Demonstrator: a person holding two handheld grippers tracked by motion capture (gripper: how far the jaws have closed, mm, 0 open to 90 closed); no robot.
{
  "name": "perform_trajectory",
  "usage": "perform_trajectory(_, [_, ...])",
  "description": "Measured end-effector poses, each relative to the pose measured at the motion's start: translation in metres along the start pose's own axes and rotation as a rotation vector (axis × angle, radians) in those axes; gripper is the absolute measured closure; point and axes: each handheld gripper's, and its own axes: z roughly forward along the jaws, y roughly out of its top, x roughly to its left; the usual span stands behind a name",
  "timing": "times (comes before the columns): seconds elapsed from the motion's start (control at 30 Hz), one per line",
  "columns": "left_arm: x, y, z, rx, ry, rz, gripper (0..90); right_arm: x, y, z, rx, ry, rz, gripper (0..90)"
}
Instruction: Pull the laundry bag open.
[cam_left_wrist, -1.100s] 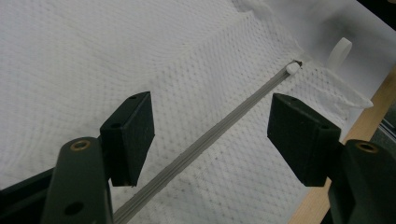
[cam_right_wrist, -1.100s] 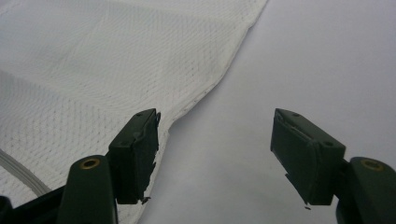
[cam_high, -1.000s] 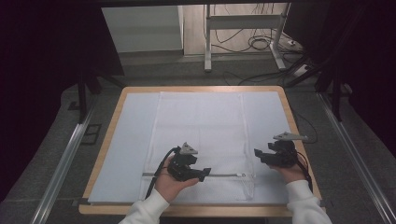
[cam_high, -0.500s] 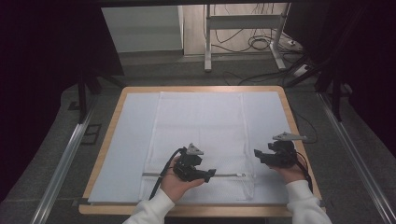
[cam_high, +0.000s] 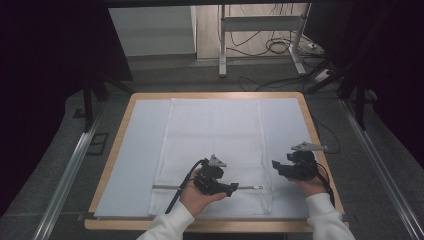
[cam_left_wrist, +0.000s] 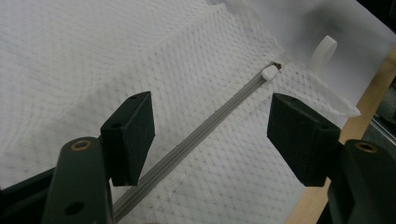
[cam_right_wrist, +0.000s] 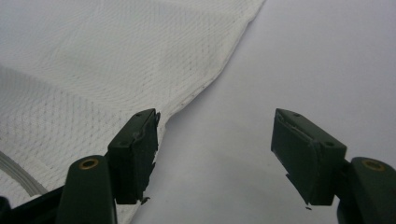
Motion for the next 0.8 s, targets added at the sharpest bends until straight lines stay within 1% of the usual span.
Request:
perform_trajectory(0.2, [-0.004, 0.003, 0.005, 0.015, -0.011, 0.007, 32.6, 0.0, -0.001, 0.001, 0.004, -0.008, -0.006, 31.0])
perform_trajectory(0.23, [-0.005, 0.003, 0.006, 0.012, -0.012, 0.003, 32.7, 0.0, 0.0, 0.001, 0.004, -0.008, -0.007, 31.0])
perform_trajectory(0.3, [-0.006, 0.004, 0.007, 0.021, -0.013, 0.01, 32.7, 0.0, 0.0, 0.001, 0.004, -0.009, -0.007, 31.0])
perform_trajectory(0.33, [-0.007, 0.005, 0.007, 0.016, -0.014, 0.005, 32.7, 0.0, 0.0, 0.001, 0.004, -0.009, -0.007, 31.0])
perform_trajectory(0.37, [-0.007, 0.005, 0.007, 0.021, -0.014, 0.014, 32.7, 0.0, 0.0, 0.001, 0.004, -0.009, -0.007, 31.0])
perform_trajectory(0.43, [-0.009, 0.007, 0.009, 0.012, -0.019, 0.008, 32.7, 0.0, 0.0, 0.001, 0.004, -0.009, -0.007, 31.0])
perform_trajectory(0.57, [-0.014, 0.01, 0.011, 0.02, -0.023, 0.018, 33.2, 0.0, -0.001, 0.001, 0.004, -0.012, -0.009, 31.0])
perform_trajectory(0.67, [-0.018, 0.011, 0.015, 0.018, -0.033, 0.018, 33.6, 0.0, -0.001, 0.001, 0.005, -0.014, -0.01, 31.0])
perform_trajectory(0.8, [-0.022, 0.011, 0.02, 0.03, -0.042, 0.018, 34.1, 0.0, -0.001, 0.0, 0.006, -0.015, -0.01, 30.9])
